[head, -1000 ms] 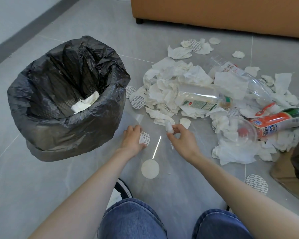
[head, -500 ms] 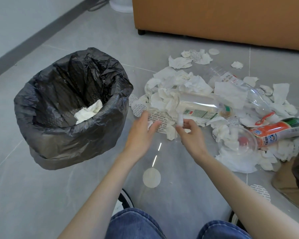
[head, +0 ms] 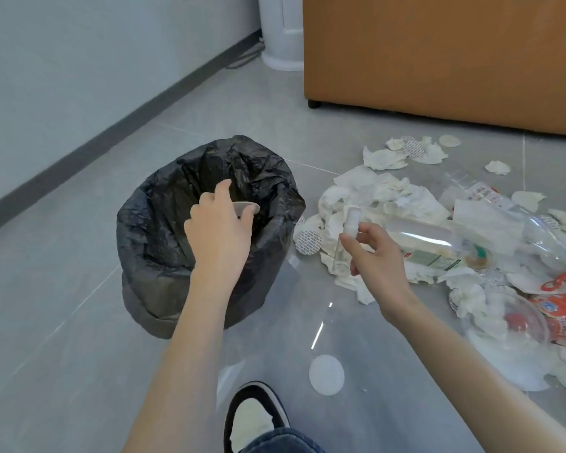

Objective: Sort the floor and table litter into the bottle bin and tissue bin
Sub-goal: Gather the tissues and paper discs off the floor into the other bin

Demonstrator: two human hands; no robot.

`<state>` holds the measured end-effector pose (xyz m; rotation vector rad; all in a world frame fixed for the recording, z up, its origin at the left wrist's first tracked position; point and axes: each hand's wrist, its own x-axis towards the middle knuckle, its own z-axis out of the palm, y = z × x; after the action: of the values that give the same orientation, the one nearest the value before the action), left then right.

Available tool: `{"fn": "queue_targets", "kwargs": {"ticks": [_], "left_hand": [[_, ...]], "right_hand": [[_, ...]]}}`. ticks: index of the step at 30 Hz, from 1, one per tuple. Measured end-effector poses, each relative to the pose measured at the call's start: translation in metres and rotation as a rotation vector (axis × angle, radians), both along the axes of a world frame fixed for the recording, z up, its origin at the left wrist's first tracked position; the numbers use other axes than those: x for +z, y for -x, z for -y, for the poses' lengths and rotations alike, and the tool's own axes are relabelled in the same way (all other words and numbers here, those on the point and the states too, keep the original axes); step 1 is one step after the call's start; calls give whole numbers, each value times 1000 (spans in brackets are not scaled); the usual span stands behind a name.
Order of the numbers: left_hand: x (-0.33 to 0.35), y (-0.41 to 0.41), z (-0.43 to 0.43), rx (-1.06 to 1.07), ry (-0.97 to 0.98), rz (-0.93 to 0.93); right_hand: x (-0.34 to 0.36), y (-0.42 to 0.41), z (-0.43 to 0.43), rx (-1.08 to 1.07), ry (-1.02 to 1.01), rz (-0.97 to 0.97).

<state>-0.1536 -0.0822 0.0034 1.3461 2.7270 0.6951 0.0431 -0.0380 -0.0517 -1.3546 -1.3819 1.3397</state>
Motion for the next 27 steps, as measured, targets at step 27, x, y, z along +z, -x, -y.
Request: {"fn": "queue_targets", "kwargs": {"ticks": [27], "left_hand": [[21, -329, -80, -1103, 111, 526]], "right_hand": [[92, -332, 34, -717, -269, 475]]}}
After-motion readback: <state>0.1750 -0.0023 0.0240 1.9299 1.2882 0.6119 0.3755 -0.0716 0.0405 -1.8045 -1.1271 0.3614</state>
